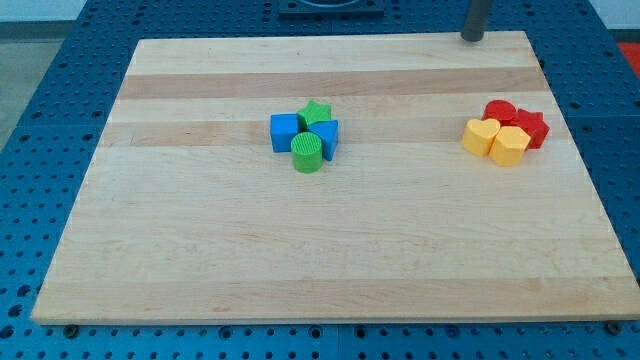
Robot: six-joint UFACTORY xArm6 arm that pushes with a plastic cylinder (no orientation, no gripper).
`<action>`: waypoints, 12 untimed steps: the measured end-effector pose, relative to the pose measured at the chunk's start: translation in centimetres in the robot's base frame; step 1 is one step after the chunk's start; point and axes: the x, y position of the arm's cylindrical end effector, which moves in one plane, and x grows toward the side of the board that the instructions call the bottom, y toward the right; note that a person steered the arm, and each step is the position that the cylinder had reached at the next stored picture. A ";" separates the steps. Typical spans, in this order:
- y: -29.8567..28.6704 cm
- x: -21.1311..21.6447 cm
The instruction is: Push the group of blocks slightly down
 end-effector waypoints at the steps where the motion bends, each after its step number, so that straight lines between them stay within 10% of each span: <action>1: 0.0 0.0; 12: -16.0 16.7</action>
